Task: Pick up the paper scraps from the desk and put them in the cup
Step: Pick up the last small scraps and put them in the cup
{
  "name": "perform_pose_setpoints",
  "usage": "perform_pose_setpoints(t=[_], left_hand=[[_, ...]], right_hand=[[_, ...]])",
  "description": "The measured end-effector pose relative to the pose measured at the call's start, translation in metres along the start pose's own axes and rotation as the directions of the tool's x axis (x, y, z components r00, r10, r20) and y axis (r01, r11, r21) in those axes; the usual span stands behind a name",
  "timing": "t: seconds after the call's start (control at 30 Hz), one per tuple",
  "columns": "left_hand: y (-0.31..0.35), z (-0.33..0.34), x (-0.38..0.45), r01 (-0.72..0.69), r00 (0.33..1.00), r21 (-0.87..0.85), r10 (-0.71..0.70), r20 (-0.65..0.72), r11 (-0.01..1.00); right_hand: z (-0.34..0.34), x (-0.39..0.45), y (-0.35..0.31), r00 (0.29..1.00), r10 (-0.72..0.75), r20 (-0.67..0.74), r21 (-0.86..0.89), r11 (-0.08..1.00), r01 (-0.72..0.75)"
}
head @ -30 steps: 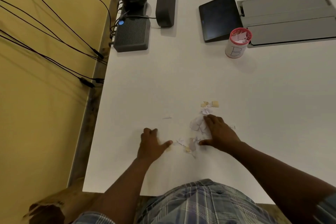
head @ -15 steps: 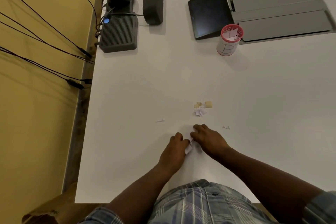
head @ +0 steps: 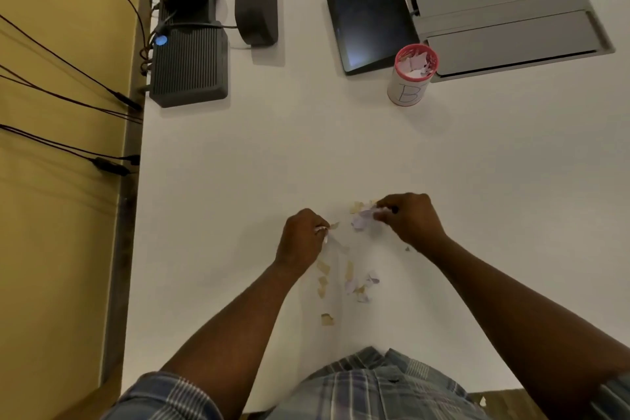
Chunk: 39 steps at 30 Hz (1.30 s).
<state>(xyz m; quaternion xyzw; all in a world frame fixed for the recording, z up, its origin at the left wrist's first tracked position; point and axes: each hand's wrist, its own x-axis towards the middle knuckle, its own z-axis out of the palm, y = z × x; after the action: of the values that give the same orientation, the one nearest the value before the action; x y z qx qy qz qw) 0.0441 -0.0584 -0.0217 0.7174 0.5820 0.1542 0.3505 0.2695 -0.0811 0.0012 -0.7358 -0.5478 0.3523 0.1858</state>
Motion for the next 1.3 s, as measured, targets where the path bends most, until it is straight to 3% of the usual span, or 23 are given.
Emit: perform_pose_setpoints(t=[0.17,0.3,0.47,0.67,0.77,0.93,1.17,1.3], left_hand=[[0.007,-0.007,0.046,-0.001,1.000,0.010,0.001,-0.001,1.000],[0.013,-0.005,0.074,0.019,0.997,0.034,-0.021,0.080,0.999],[0.014,-0.001,0.095,0.053,0.992,0.040,-0.057,0.112,0.998],[0.013,-0.001,0.100,0.054,0.991,0.032,-0.058,0.123,0.998],[0.011,-0.003,0.100,0.082,0.990,0.014,-0.083,0.118,0.997],[0.013,-0.004,0.099,0.091,0.991,0.000,-0.090,0.100,0.996],[0.018,-0.005,0.100,0.077,0.992,0.002,-0.077,0.096,0.997],[0.020,-0.007,0.098,0.068,0.993,0.019,-0.070,0.090,0.997]], right_hand=[[-0.048,0.039,-0.014,0.995,0.040,-0.094,0.181,0.983,-0.022],[-0.084,0.074,-0.023,0.984,0.036,-0.175,0.235,0.972,0.006],[-0.122,0.137,-0.025,0.945,0.137,-0.297,0.303,0.952,-0.043],[-0.153,0.206,-0.035,0.925,-0.034,-0.378,-0.038,0.999,0.021],[-0.151,0.231,-0.035,0.965,-0.063,-0.255,-0.272,0.962,-0.009],[-0.133,0.256,-0.037,0.995,-0.054,-0.088,-0.603,0.797,-0.010],[-0.121,0.270,-0.041,0.983,0.146,-0.110,-0.640,0.746,-0.183],[-0.121,0.269,-0.047,0.983,0.178,-0.049,-0.676,0.718,-0.164]])
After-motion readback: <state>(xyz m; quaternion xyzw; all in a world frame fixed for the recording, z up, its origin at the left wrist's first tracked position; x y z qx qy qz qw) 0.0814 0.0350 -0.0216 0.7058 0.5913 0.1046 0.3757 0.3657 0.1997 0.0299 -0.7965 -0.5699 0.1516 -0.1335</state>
